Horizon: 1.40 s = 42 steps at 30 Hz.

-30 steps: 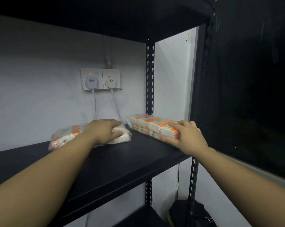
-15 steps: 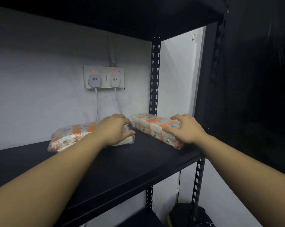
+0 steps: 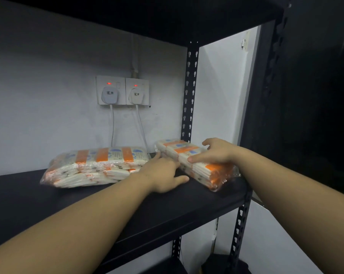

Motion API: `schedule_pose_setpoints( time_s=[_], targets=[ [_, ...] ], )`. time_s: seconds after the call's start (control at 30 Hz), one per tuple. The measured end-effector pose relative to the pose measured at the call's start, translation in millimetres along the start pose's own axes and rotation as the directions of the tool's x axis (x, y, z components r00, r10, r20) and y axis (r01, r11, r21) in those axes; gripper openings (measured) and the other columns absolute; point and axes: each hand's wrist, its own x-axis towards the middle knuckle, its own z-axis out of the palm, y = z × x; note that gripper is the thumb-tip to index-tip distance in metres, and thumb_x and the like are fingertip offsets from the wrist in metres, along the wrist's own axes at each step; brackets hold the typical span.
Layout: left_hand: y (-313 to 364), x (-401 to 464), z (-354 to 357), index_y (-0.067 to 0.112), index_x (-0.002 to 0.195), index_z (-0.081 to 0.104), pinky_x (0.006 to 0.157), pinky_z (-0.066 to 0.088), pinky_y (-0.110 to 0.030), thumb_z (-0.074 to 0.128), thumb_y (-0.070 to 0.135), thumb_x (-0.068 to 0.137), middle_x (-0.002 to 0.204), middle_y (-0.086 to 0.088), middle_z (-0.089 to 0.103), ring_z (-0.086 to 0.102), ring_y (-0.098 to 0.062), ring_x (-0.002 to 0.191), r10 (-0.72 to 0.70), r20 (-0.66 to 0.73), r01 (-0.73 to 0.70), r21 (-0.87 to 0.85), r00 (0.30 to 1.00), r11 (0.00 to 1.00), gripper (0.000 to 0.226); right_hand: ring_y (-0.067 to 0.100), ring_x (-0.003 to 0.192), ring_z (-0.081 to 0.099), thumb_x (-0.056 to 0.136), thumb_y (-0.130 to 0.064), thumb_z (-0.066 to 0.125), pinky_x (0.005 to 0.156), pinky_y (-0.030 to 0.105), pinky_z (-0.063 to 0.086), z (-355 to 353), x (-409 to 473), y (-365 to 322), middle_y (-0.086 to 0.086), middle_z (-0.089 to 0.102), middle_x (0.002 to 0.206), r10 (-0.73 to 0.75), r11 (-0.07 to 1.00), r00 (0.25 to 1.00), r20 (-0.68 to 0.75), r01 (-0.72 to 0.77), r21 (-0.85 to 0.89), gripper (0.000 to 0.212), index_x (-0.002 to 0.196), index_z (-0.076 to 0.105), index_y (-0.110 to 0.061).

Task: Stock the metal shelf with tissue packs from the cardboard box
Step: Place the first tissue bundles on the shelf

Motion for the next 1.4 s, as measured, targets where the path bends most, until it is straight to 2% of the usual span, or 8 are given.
schedule_pose_setpoints(
  time_s=[0.13,0.27,0.37,0.53,0.93,1.13,1.27,1.4],
  targets=[
    [-1,-6,-3,0.026,0.162,0.029,0.13,0.003,-0.043,0.036,0.069,0.1,0.167,0.003,0.033,0.024,-0.019,0.156,0.056,0.052,-0.06,0.085,0.997,0.995,0.076,0.02,0.109,0.063,0.056,-0.081,0.08,0.095,0.037,0.05,3,9,-5,0.0,0.056,0.14,-0.025,0.999,0.997,0.072,0.027,-0.038,0.124,0.156,0.034,-0.022],
    [-5,-7,0,0.03,0.165,0.02,0.129,-0.006,-0.044,0.033,0.071,0.1,0.168,0.004,0.031,0.019,-0.017,0.158,0.056,0.097,-0.065,0.087,0.994,0.994,0.078,0.023,0.106,0.061,0.059,-0.073,0.082,0.088,0.037,0.051,7,15,-10,0.001,0.054,0.138,-0.011,0.998,0.997,0.076,0.016,-0.058,0.122,0.158,0.03,-0.023],
    [-5,-6,-1,0.034,0.162,0.028,0.129,-0.006,-0.044,0.033,0.072,0.099,0.166,0.008,0.036,0.021,-0.016,0.157,0.073,0.096,-0.08,0.073,0.993,0.994,0.074,0.025,0.105,0.061,0.057,-0.068,0.083,0.09,0.04,0.053,7,18,-8,0.001,0.053,0.129,0.023,0.999,0.997,0.075,-0.02,-0.042,0.118,0.153,0.034,-0.021],
    [-4,-11,-3,0.035,0.16,0.033,0.127,0.009,-0.042,0.038,0.071,0.099,0.165,0.007,0.036,0.029,-0.018,0.154,0.056,0.09,-0.061,0.052,0.994,0.997,0.071,0.026,0.112,0.053,0.063,-0.061,0.083,0.09,0.039,0.047,8,20,-8,0.004,0.045,0.153,0.016,0.999,0.998,0.056,-0.014,-0.034,0.118,0.159,0.029,-0.022],
    [-4,-11,-3,0.035,0.159,0.035,0.125,0.013,-0.042,0.04,0.072,0.097,0.165,0.006,0.037,0.03,-0.018,0.153,0.058,0.078,-0.061,0.037,0.995,0.997,0.072,0.029,0.138,0.046,0.067,-0.063,0.079,0.1,0.041,0.043,1,22,-18,0.002,0.038,0.161,0.013,0.999,0.997,0.073,-0.01,-0.05,0.113,0.16,0.028,-0.025],
    [-8,-8,-1,0.035,0.161,0.031,0.127,0.007,-0.044,0.036,0.075,0.097,0.167,0.007,0.034,0.025,-0.015,0.156,0.065,0.106,-0.07,0.048,0.992,0.996,0.076,0.029,0.119,0.061,0.067,-0.074,0.079,0.089,0.035,0.047,9,34,-52,0.007,0.055,0.146,-0.014,0.997,0.998,0.059,0.019,-0.073,0.111,0.153,0.041,-0.015],
    [-9,-7,-2,0.035,0.161,0.03,0.128,0.007,-0.043,0.037,0.075,0.097,0.168,0.007,0.032,0.024,-0.015,0.156,0.063,0.106,-0.068,0.039,0.992,0.997,0.076,0.026,0.101,0.059,0.061,-0.061,0.082,0.077,0.033,0.05,19,51,-63,0.004,0.058,0.126,-0.029,0.98,0.999,0.046,0.037,-0.195,0.104,0.147,0.044,-0.017],
    [-9,-7,-3,0.035,0.162,0.027,0.126,0.008,-0.042,0.037,0.074,0.097,0.169,0.008,0.028,0.021,-0.015,0.157,0.059,0.107,-0.064,0.044,0.992,0.997,0.077,0.027,0.105,0.059,0.064,-0.058,0.078,0.078,0.034,0.048,23,61,-59,0.007,0.058,0.134,-0.028,0.979,0.999,0.026,0.033,-0.2,0.098,0.146,0.045,-0.017]
  ],
)
